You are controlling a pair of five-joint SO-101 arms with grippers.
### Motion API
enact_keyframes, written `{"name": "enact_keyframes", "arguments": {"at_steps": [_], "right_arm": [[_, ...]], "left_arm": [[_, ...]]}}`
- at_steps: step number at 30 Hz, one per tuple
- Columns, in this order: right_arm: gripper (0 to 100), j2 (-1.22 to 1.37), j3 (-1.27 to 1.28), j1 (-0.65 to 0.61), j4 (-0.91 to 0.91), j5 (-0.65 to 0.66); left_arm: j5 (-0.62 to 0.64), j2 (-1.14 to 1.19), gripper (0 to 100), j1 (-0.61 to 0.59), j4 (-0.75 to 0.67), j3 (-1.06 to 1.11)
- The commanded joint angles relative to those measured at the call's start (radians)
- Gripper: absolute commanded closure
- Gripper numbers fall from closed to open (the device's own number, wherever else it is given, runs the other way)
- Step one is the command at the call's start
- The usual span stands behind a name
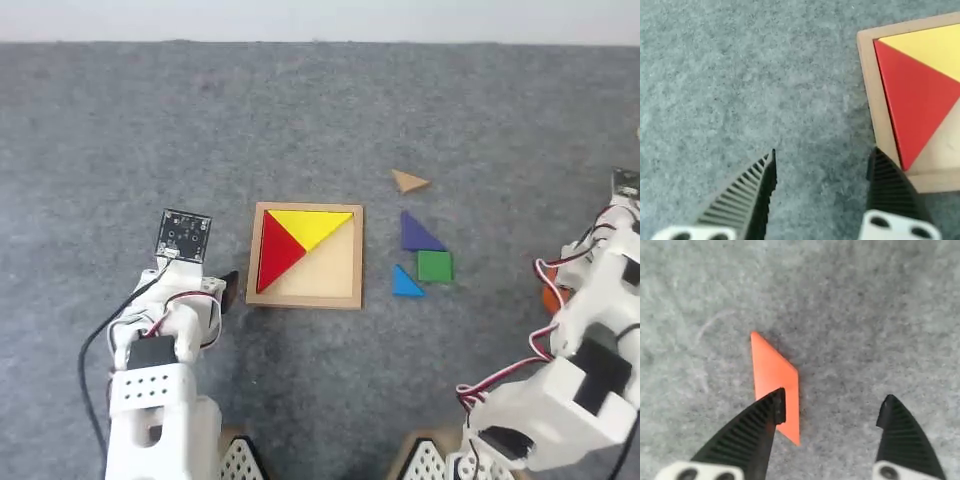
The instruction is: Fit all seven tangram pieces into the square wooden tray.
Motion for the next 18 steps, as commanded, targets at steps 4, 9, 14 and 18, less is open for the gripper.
{"name": "enact_keyframes", "arguments": {"at_steps": [4, 9, 14, 18], "right_arm": [[72.0, 0.082, -0.002, -0.085, -0.031, 0.043], [72.0, 0.041, 0.049, -0.162, -0.036, 0.046], [72.0, -0.042, 0.153, -0.272, -0.065, 0.043], [72.0, -0.102, 0.193, -0.286, -0.071, 0.043]], "left_arm": [[-0.009, -0.014, 72, -0.003, -0.025, -0.005], [-0.009, -0.014, 72, -0.003, -0.025, -0.005], [-0.011, -0.014, 72, -0.003, -0.025, -0.005], [-0.011, -0.014, 72, -0.003, -0.025, -0.005]]}}
